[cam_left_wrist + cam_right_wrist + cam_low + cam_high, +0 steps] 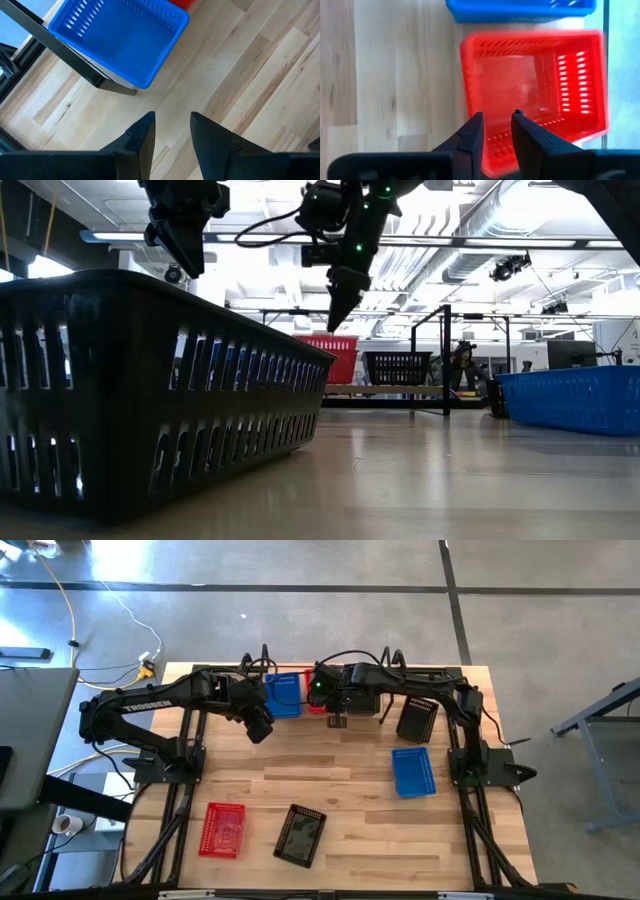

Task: Stack baskets on shelf by color
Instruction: Stack the right red bin on top of the red bin on the shelf, then stack the bottom black bin on top of the black bin on the shelf

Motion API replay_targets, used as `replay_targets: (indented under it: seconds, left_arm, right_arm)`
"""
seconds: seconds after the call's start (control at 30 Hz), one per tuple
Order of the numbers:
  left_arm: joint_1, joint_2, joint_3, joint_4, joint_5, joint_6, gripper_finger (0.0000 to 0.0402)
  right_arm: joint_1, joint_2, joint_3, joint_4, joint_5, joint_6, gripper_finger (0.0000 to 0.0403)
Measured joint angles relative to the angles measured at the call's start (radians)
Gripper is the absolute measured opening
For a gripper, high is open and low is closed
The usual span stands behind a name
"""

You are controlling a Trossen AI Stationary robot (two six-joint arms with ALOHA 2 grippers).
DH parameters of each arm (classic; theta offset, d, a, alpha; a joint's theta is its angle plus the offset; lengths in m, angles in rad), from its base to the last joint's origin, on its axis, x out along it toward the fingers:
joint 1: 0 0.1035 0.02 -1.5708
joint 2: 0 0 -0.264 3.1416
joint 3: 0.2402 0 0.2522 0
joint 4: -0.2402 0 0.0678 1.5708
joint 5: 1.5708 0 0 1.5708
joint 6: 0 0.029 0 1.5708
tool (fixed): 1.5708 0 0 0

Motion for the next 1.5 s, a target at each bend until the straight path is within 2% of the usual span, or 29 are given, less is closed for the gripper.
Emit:
replay_targets:
  seconds: [0.13, 0.4, 0.53, 0.63, 1.07, 1.27, 1.5]
  left_arm:
    - [0.000, 0.000, 0.000, 0.000, 0.000, 0.000, 0.0115]
    - [-0.002, 0.000, 0.000, 0.000, 0.011, -0.015, 0.0115]
    - [-0.016, 0.000, 0.000, 0.000, 0.072, -0.040, 0.0115]
    - [-0.049, 0.000, 0.000, 0.001, 0.077, -0.053, 0.0115]
    - [-0.300, 0.000, 0.000, 0.029, 0.074, -0.082, 0.0115]
    - [-0.409, 0.000, 0.000, 0.066, 0.119, -0.127, 0.0115]
    - [-0.582, 0.005, 0.000, 0.162, 0.141, -0.157, 0.0115]
  right_arm:
    - [-0.001, 0.000, 0.019, 0.017, -0.054, 0.007, 0.0085]
    - [-0.001, -0.008, 0.024, -0.025, -0.061, 0.052, 0.0085]
    - [0.000, -0.024, 0.055, -0.092, -0.085, 0.127, 0.0085]
    - [0.000, -0.044, 0.057, -0.114, -0.121, 0.192, 0.0085]
    - [0.022, -0.190, 0.057, -0.189, -0.132, 0.402, 0.0085]
    - [0.090, -0.254, 0.057, -0.221, -0.137, 0.562, 0.0085]
    - [0.177, -0.266, 0.057, -0.261, -0.137, 0.714, 0.0085]
